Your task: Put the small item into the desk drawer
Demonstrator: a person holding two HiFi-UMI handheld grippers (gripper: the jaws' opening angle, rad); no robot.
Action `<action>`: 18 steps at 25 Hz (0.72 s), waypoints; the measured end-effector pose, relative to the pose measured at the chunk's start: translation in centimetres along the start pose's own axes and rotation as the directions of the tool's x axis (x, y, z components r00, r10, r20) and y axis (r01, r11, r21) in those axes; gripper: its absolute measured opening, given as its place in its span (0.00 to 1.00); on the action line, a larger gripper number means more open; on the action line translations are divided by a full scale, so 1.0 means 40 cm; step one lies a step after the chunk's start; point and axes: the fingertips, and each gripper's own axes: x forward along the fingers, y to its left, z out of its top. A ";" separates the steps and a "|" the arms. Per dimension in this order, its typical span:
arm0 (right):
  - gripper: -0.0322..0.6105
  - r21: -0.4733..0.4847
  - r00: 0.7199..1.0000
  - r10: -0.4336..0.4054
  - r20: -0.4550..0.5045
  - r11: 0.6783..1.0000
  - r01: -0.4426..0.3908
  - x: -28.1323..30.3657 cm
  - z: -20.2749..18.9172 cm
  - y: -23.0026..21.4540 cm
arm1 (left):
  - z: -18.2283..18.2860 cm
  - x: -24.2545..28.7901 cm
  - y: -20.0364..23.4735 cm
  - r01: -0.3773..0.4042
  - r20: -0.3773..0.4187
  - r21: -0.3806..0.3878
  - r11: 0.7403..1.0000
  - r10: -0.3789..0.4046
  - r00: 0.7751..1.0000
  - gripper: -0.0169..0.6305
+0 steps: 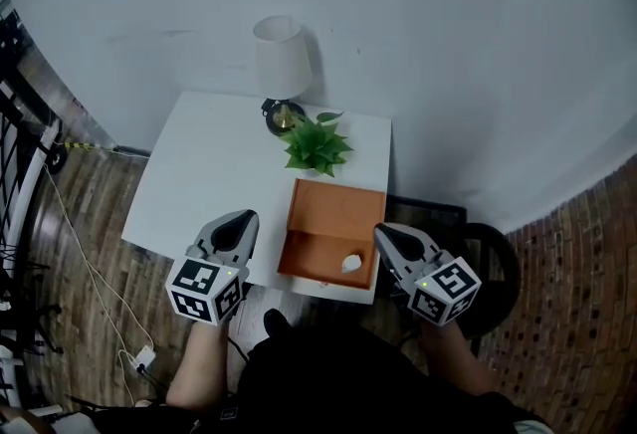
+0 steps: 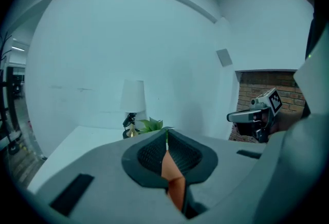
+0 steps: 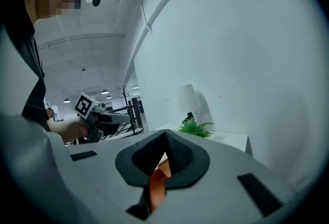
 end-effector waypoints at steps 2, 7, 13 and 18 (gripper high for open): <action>0.05 -0.044 1.000 0.004 0.011 0.999 -0.004 -0.010 0.022 0.009 | 0.021 -0.003 0.013 -0.012 0.022 0.013 1.000 0.012 1.000 0.06; 0.05 -0.067 0.999 -0.027 0.036 0.997 0.029 -0.032 0.065 -0.008 | 0.072 -0.016 0.020 -0.021 0.074 0.027 0.999 0.019 0.997 0.05; 0.05 -0.077 0.996 -0.033 0.085 0.996 0.040 -0.043 0.110 -0.026 | 0.106 -0.040 0.017 -0.036 0.105 0.041 0.999 0.031 0.994 0.05; 0.05 -0.079 0.991 -0.012 0.133 0.997 0.023 -0.048 0.148 -0.021 | 0.116 -0.067 0.016 -0.061 0.111 0.061 0.996 0.054 0.992 0.05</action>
